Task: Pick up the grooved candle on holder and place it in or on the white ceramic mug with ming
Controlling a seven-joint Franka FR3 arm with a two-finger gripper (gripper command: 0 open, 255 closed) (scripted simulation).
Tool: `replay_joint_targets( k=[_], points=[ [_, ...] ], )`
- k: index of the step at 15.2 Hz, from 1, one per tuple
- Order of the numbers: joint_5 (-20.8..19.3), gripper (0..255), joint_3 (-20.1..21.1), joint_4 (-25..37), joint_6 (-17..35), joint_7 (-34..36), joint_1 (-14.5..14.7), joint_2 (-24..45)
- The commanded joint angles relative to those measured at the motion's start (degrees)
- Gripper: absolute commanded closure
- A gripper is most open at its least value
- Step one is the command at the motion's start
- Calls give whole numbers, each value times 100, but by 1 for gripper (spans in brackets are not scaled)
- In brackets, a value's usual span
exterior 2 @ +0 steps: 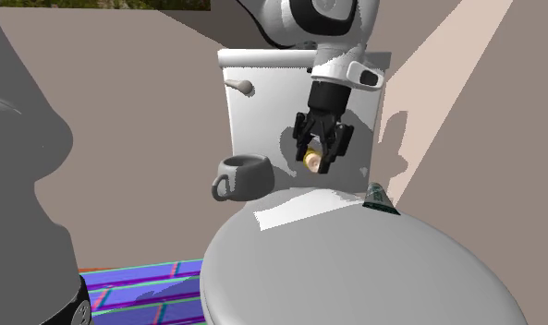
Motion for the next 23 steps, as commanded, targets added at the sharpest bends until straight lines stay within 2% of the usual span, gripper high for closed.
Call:
replay_joint_targets(
  k=[1,14,23],
  points=[
    [-8,255,-7,96,-158,13,-5,-59],
    [-41,255,-32,854,-1152,123,-18,-300],
    [424,255,686,117,-974,1184,525,-1042]
  ],
)
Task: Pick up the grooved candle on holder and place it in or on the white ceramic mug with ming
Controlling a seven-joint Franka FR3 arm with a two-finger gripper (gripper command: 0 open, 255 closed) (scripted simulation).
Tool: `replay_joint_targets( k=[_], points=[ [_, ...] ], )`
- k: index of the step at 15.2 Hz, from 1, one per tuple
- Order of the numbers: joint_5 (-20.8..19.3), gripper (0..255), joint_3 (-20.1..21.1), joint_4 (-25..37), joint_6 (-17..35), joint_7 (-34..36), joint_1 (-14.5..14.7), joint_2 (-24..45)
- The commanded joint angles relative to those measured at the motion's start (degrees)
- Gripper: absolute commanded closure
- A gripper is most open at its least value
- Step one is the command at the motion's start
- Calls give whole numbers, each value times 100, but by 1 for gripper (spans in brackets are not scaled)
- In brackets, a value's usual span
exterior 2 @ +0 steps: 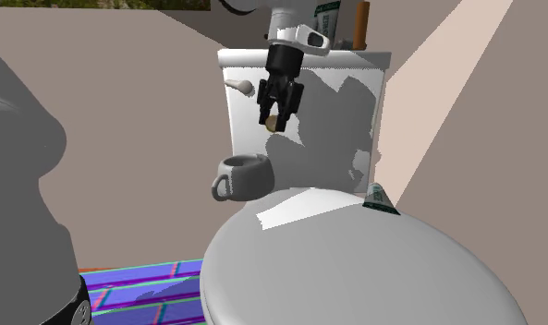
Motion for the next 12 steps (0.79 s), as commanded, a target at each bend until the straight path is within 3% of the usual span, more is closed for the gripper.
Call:
replay_joint_targets(
  k=[1,7,12],
  points=[
    [116,255,174,-79,19,261,126,-110],
    [470,255,724,-245,149,1025,506,-323],
    [509,255,783,-502,465,1006,529,-267]
  ],
)
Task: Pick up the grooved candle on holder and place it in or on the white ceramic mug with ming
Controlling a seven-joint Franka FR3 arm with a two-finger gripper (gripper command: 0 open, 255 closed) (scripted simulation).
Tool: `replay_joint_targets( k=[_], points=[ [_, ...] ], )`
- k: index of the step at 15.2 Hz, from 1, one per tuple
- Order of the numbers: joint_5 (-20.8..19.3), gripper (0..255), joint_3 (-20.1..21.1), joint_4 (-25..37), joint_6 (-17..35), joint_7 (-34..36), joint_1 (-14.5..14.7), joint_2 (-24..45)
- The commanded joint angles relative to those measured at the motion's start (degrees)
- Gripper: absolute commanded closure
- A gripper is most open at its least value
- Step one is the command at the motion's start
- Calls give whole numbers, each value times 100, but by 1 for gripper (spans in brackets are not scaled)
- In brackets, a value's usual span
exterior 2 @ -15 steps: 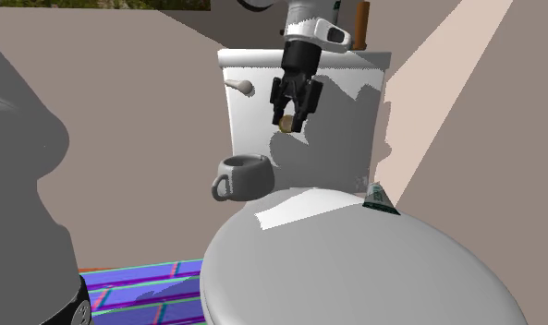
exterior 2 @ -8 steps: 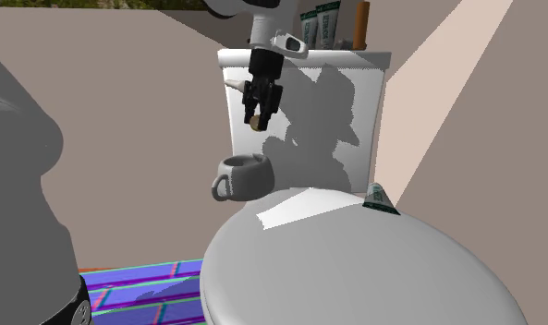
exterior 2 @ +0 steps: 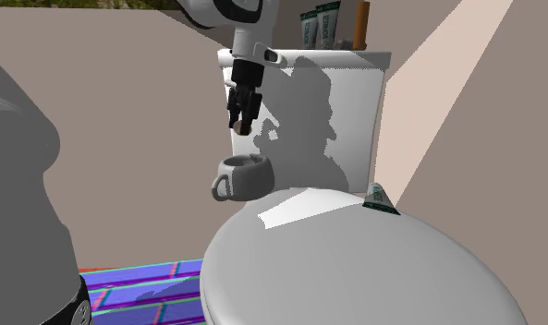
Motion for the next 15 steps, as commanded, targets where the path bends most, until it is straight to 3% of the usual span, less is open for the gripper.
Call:
replay_joint_targets(
  k=[1,9,15],
  points=[
    [17,255,32,-113,163,-6,10,46],
    [69,255,115,-575,826,-98,28,254],
    [69,255,115,-575,826,-98,28,254]
  ],
)
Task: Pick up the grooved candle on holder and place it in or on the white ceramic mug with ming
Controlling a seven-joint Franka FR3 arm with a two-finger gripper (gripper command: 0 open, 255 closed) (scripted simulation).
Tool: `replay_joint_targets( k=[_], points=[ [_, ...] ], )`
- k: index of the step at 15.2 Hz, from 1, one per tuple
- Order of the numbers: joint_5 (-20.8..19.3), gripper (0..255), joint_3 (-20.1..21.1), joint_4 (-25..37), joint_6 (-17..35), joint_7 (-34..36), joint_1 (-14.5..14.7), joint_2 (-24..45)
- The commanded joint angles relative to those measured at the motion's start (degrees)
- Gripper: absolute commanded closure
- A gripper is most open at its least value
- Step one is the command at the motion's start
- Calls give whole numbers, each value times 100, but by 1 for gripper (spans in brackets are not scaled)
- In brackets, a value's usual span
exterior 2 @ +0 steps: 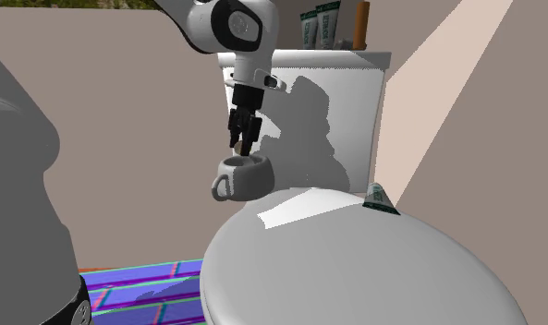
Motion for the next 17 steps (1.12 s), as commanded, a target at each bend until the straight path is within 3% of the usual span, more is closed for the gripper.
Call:
replay_joint_targets(
  k=[1,2,7,11,17],
  points=[
    [0,255,0,-1,2,0,0,0],
    [0,0,0,-1,2,0,0,0],
    [0,0,0,-1,1,0,0,0],
    [-115,0,-147,601,-747,26,-76,-134],
    [-115,0,-147,601,-747,26,-76,-134]
  ],
)
